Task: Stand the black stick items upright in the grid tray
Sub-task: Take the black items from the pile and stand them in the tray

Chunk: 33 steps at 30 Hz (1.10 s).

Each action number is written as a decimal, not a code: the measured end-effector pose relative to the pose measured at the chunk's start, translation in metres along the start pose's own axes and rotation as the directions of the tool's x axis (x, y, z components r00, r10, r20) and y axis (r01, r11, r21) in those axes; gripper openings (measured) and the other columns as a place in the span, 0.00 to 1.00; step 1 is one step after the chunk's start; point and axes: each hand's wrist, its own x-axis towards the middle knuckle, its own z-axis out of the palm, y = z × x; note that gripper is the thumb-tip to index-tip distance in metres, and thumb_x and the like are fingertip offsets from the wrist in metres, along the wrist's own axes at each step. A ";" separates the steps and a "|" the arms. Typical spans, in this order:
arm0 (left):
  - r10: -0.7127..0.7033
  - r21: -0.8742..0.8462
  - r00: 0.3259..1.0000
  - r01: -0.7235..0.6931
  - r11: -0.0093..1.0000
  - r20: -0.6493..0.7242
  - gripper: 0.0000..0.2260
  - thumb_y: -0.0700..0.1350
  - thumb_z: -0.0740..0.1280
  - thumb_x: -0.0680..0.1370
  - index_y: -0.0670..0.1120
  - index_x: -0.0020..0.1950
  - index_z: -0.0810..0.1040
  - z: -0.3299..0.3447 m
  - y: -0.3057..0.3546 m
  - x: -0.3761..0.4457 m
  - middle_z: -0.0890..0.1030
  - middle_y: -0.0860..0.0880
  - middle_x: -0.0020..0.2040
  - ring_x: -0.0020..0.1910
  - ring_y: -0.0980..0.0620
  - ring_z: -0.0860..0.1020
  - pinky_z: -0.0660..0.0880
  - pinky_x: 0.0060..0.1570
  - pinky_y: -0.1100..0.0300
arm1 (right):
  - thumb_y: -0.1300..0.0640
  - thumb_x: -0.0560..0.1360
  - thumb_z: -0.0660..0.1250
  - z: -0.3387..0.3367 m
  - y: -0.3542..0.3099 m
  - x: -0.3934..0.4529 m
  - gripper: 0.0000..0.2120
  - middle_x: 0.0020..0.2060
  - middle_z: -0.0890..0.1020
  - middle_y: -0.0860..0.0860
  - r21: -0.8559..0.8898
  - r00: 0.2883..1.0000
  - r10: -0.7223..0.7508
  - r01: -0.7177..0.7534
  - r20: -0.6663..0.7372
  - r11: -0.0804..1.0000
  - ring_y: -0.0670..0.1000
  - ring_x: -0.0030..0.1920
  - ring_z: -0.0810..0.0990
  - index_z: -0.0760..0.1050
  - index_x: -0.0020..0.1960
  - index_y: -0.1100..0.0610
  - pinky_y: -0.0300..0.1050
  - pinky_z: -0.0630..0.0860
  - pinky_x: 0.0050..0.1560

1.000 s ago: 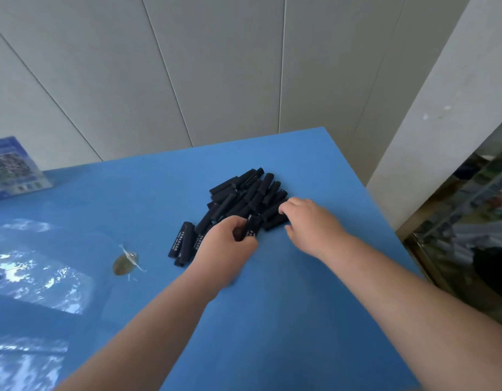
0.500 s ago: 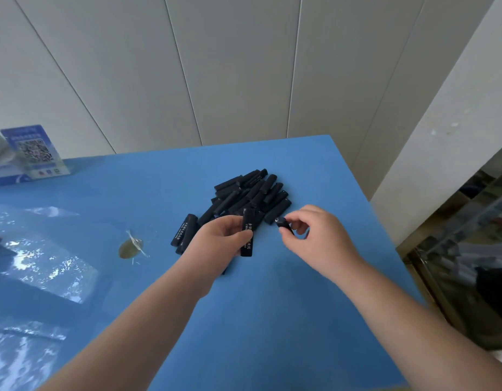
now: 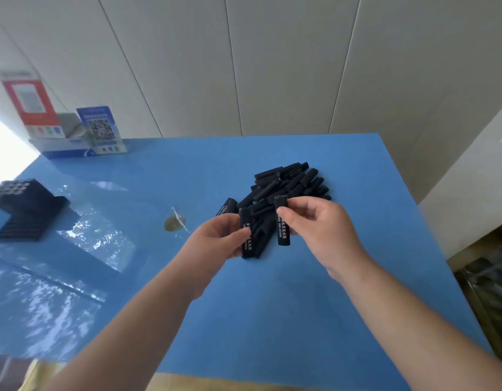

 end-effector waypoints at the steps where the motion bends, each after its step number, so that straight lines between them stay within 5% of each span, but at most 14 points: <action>1: -0.001 -0.005 1.000 0.001 1.000 -0.020 0.08 0.47 0.70 0.73 0.52 0.51 0.84 -0.009 -0.002 -0.006 0.86 0.47 0.50 0.49 0.50 0.84 0.78 0.58 0.52 | 0.52 0.75 0.74 0.011 -0.001 0.000 0.04 0.44 0.88 0.45 0.016 1.000 0.004 -0.004 0.019 1.000 0.45 0.46 0.86 0.85 0.50 0.49 0.42 0.82 0.50; 10: -0.014 -0.101 0.969 -0.012 0.995 -0.247 0.08 0.42 0.68 0.80 0.47 0.57 0.83 -0.103 -0.022 -0.059 0.86 0.46 0.53 0.50 0.46 0.85 0.73 0.65 0.42 | 0.60 0.77 0.73 0.111 -0.021 -0.005 0.05 0.43 0.88 0.47 0.020 0.955 0.057 -0.065 0.292 0.998 0.47 0.44 0.87 0.85 0.50 0.52 0.35 0.81 0.43; 20: -0.002 -0.122 0.916 -0.052 0.991 -0.402 0.07 0.39 0.67 0.80 0.45 0.57 0.82 -0.236 -0.044 -0.148 0.86 0.47 0.51 0.53 0.47 0.84 0.78 0.60 0.47 | 0.58 0.75 0.74 0.275 -0.043 -0.042 0.05 0.44 0.88 0.46 0.021 0.913 0.031 -0.044 0.406 0.999 0.45 0.46 0.86 0.84 0.48 0.49 0.38 0.81 0.45; 28: 0.040 -0.094 0.920 -0.082 0.992 -0.389 0.08 0.40 0.66 0.81 0.49 0.56 0.82 -0.352 -0.055 -0.199 0.86 0.50 0.52 0.52 0.51 0.84 0.79 0.52 0.58 | 0.55 0.75 0.75 0.398 -0.056 -0.067 0.05 0.45 0.88 0.46 0.007 0.907 0.015 -0.020 0.422 1.000 0.47 0.47 0.86 0.85 0.50 0.48 0.45 0.82 0.51; 33: 0.059 -0.107 0.932 -0.103 0.989 -0.357 0.07 0.38 0.67 0.80 0.45 0.57 0.81 -0.400 -0.059 -0.209 0.86 0.47 0.51 0.51 0.49 0.84 0.81 0.50 0.59 | 0.54 0.75 0.74 0.448 -0.058 -0.075 0.06 0.45 0.88 0.46 0.014 0.907 0.006 -0.013 0.422 1.000 0.47 0.47 0.86 0.84 0.48 0.42 0.40 0.82 0.48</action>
